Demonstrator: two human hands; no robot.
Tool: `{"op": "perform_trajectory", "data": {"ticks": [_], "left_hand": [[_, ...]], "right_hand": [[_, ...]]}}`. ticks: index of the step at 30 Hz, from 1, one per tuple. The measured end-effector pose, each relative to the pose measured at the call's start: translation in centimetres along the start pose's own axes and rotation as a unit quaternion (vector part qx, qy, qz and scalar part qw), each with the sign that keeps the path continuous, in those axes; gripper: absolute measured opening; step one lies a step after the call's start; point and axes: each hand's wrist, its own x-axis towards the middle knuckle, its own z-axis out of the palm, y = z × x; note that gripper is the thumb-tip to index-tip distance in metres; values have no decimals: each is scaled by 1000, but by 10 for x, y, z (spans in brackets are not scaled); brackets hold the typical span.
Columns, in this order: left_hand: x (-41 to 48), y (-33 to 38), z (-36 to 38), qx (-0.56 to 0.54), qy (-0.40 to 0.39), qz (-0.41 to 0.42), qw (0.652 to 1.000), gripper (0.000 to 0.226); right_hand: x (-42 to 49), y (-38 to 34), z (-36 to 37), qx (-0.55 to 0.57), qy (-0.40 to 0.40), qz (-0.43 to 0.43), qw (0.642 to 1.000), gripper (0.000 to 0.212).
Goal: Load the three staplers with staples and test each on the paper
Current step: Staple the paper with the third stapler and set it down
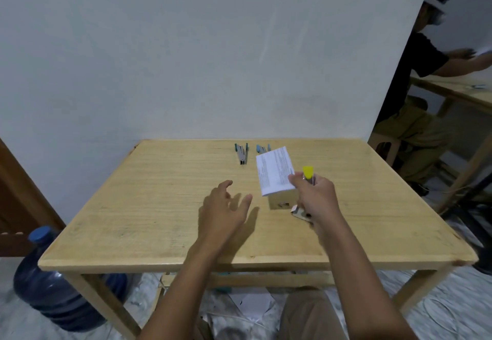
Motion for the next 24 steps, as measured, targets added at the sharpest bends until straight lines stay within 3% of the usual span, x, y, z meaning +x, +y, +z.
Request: {"op": "perform_trajectory", "data": {"ticks": [2,4,11,18,22,24], "left_hand": [[13,-5,-4,191,-16,7,981,67],[22,-4,-9,268,-55,0,962,69],[37,-1,-14,308,-102,-9,946,78],[41,0,-14,303,-102,-13,947,77],[40,-1,-14,308,-102,-6,946,79],[40,-1,-15,321,-108,5,941,78]], "right_hand": [[30,-4,-6,-26,25,6,999,17],[59,-5,-8,-49,39,16,998,13],[146,10,-3,-76,69,84,991,9],[187,12,2,-138,110,77,981,11],[181,13,3,-212,116,31,970,11],[170,13,8,-214,128,-3,968,24]]}}
